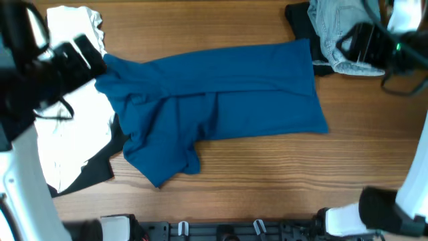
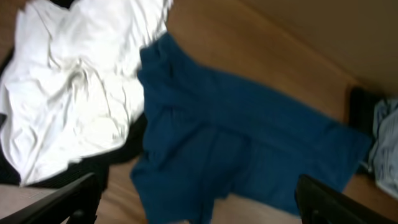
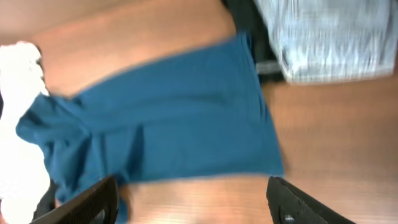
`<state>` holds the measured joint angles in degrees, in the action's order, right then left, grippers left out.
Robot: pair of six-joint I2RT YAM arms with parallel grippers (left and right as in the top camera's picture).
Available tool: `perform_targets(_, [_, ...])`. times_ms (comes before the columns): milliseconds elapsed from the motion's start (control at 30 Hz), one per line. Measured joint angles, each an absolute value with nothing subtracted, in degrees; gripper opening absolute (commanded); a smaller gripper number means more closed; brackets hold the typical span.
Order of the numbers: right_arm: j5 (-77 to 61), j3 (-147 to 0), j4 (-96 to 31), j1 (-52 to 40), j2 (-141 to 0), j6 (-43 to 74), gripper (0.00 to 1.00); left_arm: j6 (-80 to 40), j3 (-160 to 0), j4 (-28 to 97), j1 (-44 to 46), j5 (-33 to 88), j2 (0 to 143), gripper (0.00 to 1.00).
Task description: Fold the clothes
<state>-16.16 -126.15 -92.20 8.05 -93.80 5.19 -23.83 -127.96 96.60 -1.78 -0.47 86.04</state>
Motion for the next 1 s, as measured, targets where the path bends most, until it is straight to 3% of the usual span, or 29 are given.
perform_targets(267, [-16.03, -101.01, -84.18, 8.05, -86.32, 4.62, 0.80, -38.24, -83.15, 85.34, 11.22, -2.63, 75.00, 0.95])
perform_targets(467, [-18.24, -89.14, -76.51, 8.05, -86.41, 3.97, 0.80, -50.35, -54.87, 68.10, 21.43, -1.65, 72.40, 0.60])
perform_targets(633, [-18.44, -87.48, -74.89, 8.05, -86.41, 3.77, 0.80, -53.36, -41.71, 54.57, 26.94, 0.86, 71.96, 0.59])
perform_targets(733, [-18.46, -87.46, -74.52, 8.05, -86.41, 3.77, 0.80, -53.95, -35.48, 48.29, 28.14, 3.60, 71.99, 0.50])
perform_targets(867, [-18.44, -87.46, -74.48, 8.05, -86.41, 3.77, 0.80, -54.85, -31.62, 47.79, 28.14, 8.29, 72.20, 0.48])
perform_targets(1000, [-18.44, -87.46, -74.43, 8.05, -86.41, 3.77, 0.80, -55.68, -31.40, 46.09, 29.19, 10.63, 72.20, 0.32])
